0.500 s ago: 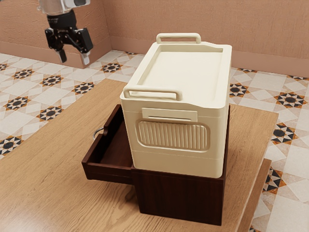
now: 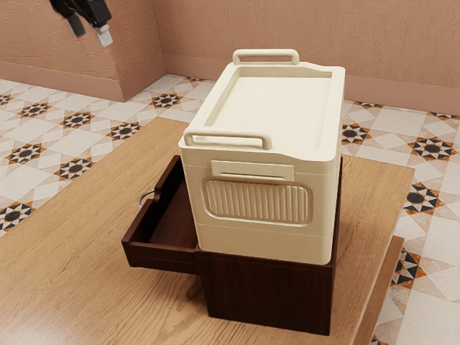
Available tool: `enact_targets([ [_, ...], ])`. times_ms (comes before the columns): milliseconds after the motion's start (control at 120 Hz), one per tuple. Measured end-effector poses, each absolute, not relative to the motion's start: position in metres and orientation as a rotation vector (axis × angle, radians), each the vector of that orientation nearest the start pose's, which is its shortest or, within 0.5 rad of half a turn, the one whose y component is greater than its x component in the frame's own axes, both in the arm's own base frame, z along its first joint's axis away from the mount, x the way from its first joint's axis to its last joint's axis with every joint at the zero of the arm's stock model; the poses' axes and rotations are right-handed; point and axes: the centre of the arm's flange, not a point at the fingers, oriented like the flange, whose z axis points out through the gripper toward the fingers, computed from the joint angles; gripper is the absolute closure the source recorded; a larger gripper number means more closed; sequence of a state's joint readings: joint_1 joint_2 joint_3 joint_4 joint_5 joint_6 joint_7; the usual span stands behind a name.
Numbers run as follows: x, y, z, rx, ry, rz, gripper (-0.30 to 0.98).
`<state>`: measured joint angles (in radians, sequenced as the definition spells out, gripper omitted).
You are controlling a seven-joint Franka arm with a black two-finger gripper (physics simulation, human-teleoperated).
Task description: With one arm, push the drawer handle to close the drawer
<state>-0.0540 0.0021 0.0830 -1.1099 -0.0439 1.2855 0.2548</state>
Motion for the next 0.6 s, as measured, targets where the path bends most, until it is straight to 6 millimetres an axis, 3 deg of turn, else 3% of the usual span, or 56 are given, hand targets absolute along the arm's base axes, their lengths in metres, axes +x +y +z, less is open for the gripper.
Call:
enact_targets([
  [125,0.496,0.001,0.802,-2.996,0.604,-0.241,0.00],
  [192,0.472,-0.002,0.788,-2.949,0.737,-0.180,0.00],
  [275,0.449,0.043,0.745,-2.935,0.764,-0.092,0.02],
  [417,0.451,0.104,0.668,-2.912,0.867,0.001,0.24],
  [483,0.451,0.117,0.637,-2.882,0.962,0.003,0.37],
  [600,0.455,0.129,0.604,-2.804,1.130,-0.044,0.57],
])
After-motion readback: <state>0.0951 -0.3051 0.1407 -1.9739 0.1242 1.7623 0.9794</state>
